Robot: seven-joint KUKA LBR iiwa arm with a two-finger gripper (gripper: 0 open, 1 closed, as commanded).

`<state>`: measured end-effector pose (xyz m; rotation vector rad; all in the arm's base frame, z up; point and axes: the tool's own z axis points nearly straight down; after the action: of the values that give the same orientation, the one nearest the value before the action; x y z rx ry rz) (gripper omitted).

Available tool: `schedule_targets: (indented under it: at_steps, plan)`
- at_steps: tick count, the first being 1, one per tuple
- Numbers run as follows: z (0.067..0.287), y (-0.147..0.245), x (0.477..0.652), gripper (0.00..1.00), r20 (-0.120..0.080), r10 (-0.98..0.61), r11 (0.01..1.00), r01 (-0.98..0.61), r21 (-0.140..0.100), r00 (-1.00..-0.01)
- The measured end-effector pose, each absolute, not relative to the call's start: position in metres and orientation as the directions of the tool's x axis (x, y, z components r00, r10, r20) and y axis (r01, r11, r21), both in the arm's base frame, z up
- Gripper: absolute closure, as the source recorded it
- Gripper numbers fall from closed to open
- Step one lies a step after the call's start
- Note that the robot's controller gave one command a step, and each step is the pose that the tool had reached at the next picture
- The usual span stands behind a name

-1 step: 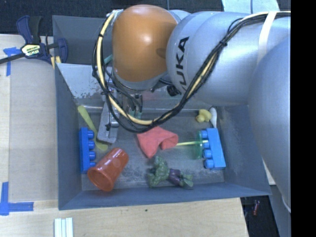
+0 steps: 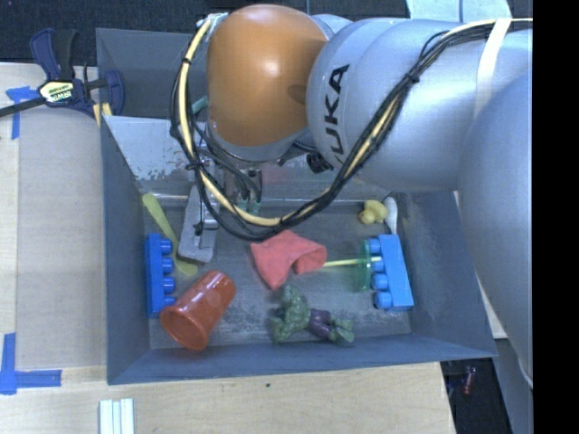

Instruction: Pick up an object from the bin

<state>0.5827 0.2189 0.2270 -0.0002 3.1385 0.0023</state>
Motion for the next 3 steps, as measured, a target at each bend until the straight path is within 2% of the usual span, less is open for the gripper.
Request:
schedule_targets:
  at_steps: [1, 2, 3]
  plan:
    - [0.203, 0.164, 0.558, 0.0, -0.004, -0.026, 1.0, -0.026, 0.002, -1.0]
    - [0.135, 0.136, 0.564, 0.0, -0.013, 0.054, 0.999, 0.054, 0.007, -0.998]
    - [0.125, 0.12, 0.552, 0.0, -0.004, 0.05, 0.999, 0.05, 0.003, -0.999]
